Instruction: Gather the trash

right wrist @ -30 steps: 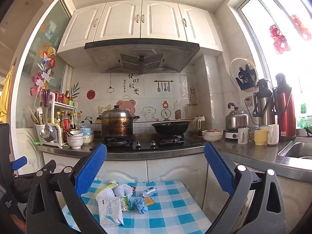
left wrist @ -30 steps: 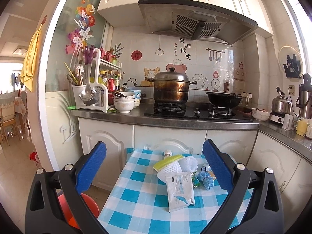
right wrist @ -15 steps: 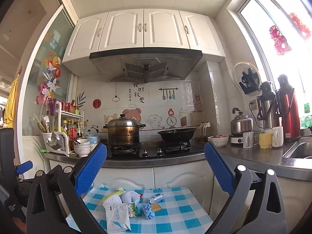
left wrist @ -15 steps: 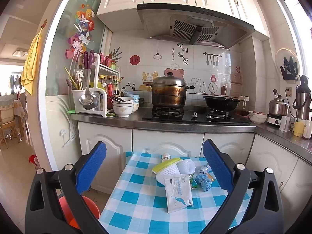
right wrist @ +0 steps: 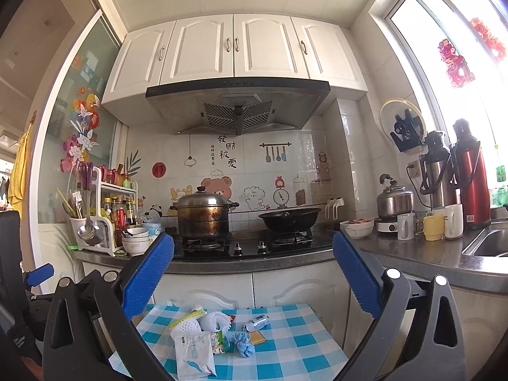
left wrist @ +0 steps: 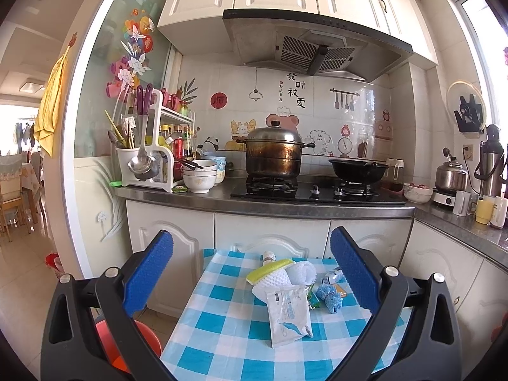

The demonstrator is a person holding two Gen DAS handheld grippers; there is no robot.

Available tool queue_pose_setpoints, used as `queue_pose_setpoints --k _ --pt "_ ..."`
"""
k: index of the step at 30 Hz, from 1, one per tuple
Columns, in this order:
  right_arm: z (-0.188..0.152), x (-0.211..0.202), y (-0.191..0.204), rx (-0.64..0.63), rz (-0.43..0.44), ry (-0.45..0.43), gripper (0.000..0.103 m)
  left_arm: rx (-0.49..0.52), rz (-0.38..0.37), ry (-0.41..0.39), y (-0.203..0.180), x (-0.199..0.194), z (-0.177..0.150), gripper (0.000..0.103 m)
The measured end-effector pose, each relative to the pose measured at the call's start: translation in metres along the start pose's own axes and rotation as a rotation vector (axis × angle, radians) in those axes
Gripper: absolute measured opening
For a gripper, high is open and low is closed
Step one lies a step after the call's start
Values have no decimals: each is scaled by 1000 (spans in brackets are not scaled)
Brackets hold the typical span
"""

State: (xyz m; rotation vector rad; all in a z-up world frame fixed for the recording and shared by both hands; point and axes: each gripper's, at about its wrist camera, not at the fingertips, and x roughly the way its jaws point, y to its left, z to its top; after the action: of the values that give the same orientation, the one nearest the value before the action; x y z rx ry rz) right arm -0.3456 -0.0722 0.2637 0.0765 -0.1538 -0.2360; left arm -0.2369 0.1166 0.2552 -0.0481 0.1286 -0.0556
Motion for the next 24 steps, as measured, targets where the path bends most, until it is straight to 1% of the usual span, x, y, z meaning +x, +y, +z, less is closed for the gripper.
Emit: queue_pose_setpoints --k 2,4,8,11,14,18,22,24 --pt "-3 4 -1 5 16 19 98 8 5 8 -1 3 -1 100" --pt "-8 12 -2 13 40 60 98 12 10 16 -2 8 -3 100" --pt "-19 29 -7 48 60 135 98 19 22 44 -1 21 -10 100" --pt "-30 44 -8 48 66 176 98 21 36 79 -1 36 -19 100" --pt "-42 57 -5 39 91 206 98 24 51 112 1 51 -29 100" --pt "-64 80 -1 46 130 279 98 25 58 172 6 73 -49 100" --pt "-90 104 1 37 148 356 98 11 20 242 18 98 -77 100" --pt "-107 118 -2 54 161 411 98 2 1 295 27 111 -94 100"
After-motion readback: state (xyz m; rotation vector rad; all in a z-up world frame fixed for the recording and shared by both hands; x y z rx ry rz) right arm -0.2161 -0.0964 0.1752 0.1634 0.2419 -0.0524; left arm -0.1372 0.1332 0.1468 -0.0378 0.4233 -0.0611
